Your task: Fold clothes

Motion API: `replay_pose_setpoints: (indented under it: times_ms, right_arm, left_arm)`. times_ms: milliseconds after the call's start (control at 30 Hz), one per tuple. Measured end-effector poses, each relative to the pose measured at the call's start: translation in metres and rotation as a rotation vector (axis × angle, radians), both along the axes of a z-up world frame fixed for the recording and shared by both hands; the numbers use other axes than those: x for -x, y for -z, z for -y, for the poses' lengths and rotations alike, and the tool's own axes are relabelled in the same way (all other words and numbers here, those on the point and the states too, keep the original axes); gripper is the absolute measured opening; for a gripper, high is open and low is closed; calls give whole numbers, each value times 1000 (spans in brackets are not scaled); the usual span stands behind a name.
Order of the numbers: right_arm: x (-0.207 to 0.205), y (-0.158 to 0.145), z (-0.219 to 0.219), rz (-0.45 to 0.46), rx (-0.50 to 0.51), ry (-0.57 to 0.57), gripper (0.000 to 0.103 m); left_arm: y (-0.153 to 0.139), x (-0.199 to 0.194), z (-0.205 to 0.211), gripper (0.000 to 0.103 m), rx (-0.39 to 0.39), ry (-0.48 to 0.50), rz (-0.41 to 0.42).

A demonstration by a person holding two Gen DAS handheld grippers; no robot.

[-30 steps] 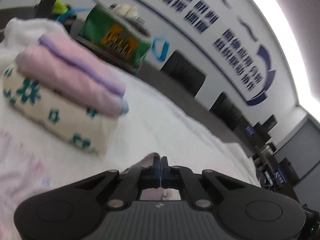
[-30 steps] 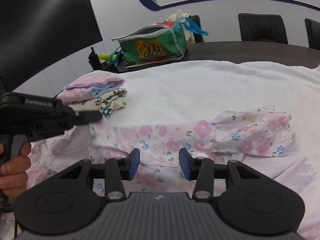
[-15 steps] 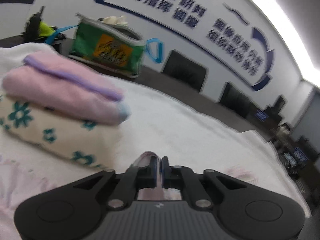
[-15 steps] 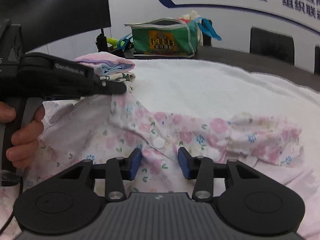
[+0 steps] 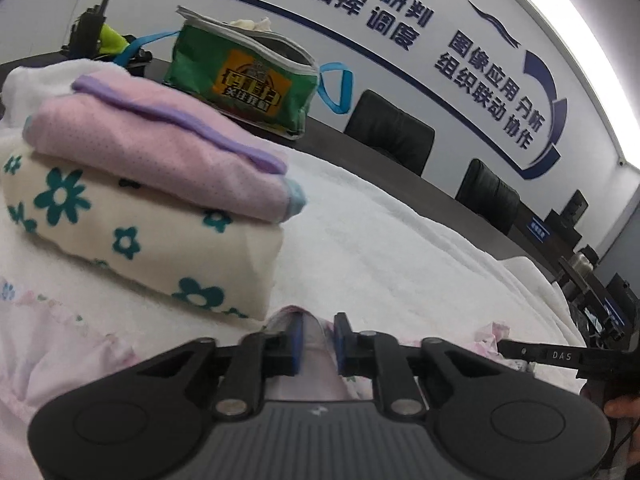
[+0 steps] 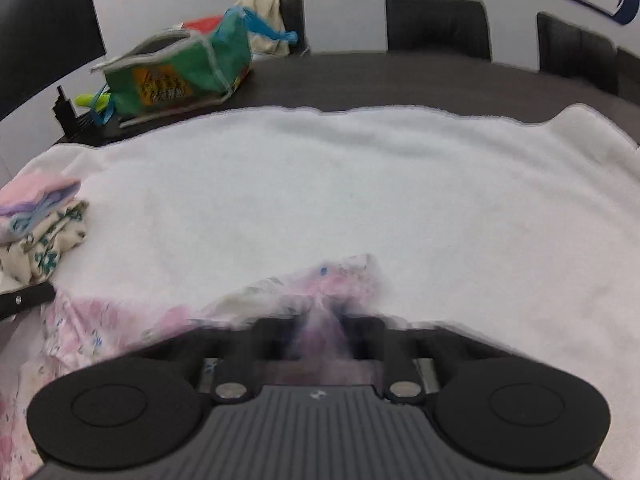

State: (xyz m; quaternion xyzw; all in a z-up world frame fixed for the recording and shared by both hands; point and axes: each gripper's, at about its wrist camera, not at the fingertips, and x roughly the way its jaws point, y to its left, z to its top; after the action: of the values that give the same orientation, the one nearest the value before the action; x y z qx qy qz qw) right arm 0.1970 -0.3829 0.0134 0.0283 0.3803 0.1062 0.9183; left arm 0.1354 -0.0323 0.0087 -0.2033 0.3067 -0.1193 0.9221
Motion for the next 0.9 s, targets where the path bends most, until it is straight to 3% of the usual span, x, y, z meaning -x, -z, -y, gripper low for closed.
replay_pose_setpoints:
  times_ms: [100, 200, 267, 333, 400, 467, 533, 600, 700, 833, 900]
  right_arm:
    - [16, -11, 10, 74, -25, 114, 1]
    - [25, -12, 23, 95, 16, 208, 1]
    - [28, -8, 23, 87, 76, 226, 3]
    - [32, -5, 23, 81, 116, 235, 6]
    - [44, -17, 24, 142, 89, 231, 13]
    - [62, -34, 22, 220, 42, 176, 13]
    - [75, -49, 5, 246, -8, 24, 13]
    - [75, -51, -27, 213, -35, -153, 13]
    - [61, -36, -92, 141, -9, -356, 13]
    - [29, 4, -153, 73, 133, -377, 11]
    - [26, 13, -154, 91, 114, -353, 12]
  left_arm:
    - [-14, -5, 12, 3, -32, 56, 16]
    - [-13, -16, 27, 7, -85, 100, 8]
    - [-12, -16, 27, 14, -90, 107, 10]
    - [-18, -10, 12, 40, -59, 95, 15]
    - [-34, 1, -11, 41, -30, 86, 3]
    - [-55, 13, -32, 41, -48, 75, -25]
    - [-77, 30, -46, 41, -71, 57, 15]
    - [-90, 49, -48, 42, -85, 57, 53]
    - [-92, 73, -34, 42, -104, 94, 27]
    - [-73, 110, -2, 43, -158, 181, 31]
    - [-62, 130, 8, 44, -187, 233, 51]
